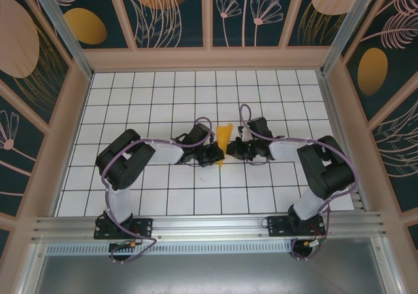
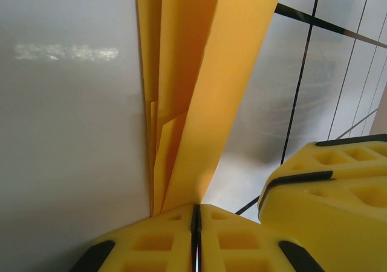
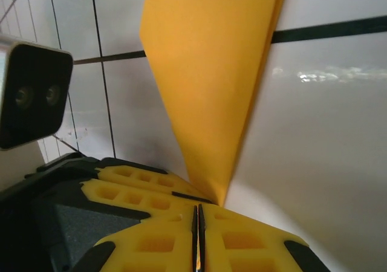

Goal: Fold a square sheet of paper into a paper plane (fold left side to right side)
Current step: Fold the wing for the fifth time at the center of the table.

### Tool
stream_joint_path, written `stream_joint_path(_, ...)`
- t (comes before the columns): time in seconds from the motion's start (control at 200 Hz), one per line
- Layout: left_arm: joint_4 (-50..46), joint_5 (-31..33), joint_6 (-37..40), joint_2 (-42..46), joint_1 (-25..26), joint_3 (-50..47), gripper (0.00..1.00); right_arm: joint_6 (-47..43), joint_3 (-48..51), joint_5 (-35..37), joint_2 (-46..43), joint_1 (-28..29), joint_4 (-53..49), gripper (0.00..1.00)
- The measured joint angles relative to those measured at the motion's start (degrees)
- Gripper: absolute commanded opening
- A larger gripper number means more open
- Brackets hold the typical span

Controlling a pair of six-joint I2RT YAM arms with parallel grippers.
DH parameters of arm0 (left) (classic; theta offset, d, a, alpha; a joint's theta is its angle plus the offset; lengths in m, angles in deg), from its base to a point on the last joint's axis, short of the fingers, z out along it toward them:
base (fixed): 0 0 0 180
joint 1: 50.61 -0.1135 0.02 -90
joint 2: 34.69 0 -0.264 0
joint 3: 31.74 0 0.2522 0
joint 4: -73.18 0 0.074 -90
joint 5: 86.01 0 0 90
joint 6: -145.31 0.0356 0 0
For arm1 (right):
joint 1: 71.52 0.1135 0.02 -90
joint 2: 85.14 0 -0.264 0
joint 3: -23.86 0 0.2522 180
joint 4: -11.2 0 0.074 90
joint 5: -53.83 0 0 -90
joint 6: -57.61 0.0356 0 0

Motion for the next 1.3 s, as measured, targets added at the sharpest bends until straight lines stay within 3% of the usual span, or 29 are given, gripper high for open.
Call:
stream_joint_path(0.55,-0.24,0.61,-1.57,0.02,-0.22,0.0,0.11,1.64,-3.61,-0.63,4.48,0.42,0.72,0.13)
stream_joint_path(0.846,-0.22,0.61,-0.2,0.09,-0.11,0.0,0.11,1.66,-4.33,0.5,4.55,-2.23,1.27,0.13)
stream_joint_path(1.301,-0.22,0.59,0.2,0.09,-0.11,0.04,0.11,3.56,-8.48,1.55,9.16,0.26,2.14,0.13)
